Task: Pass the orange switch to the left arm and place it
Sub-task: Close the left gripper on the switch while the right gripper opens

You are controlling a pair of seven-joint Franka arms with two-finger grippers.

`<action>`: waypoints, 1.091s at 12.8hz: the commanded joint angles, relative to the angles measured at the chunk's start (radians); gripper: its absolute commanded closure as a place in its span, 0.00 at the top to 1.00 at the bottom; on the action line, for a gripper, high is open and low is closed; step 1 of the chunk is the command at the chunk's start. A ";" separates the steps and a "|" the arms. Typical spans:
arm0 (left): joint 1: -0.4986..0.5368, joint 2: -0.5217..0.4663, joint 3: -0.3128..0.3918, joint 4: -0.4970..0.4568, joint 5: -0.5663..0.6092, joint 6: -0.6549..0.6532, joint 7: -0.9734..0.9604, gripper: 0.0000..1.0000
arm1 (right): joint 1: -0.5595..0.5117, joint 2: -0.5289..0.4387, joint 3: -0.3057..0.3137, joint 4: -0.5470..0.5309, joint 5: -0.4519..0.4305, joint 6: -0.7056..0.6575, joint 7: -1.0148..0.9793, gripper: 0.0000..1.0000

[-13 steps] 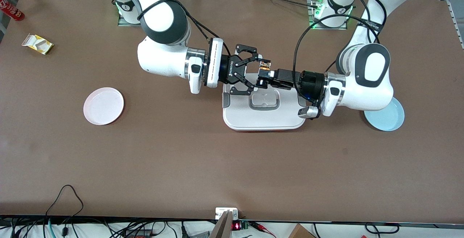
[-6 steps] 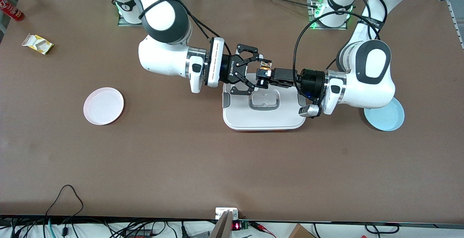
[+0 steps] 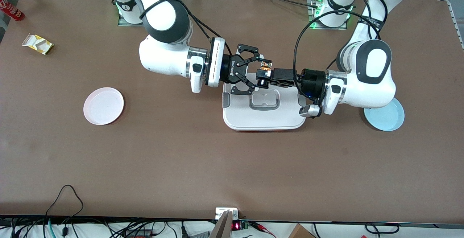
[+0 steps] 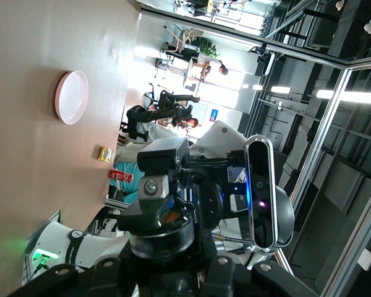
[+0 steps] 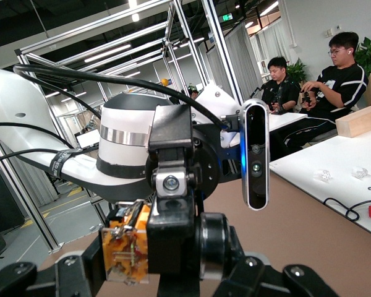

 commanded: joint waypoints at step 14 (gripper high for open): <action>0.016 -0.030 0.002 -0.038 0.016 -0.012 -0.004 0.18 | 0.023 0.006 -0.003 0.024 0.131 0.029 -0.003 1.00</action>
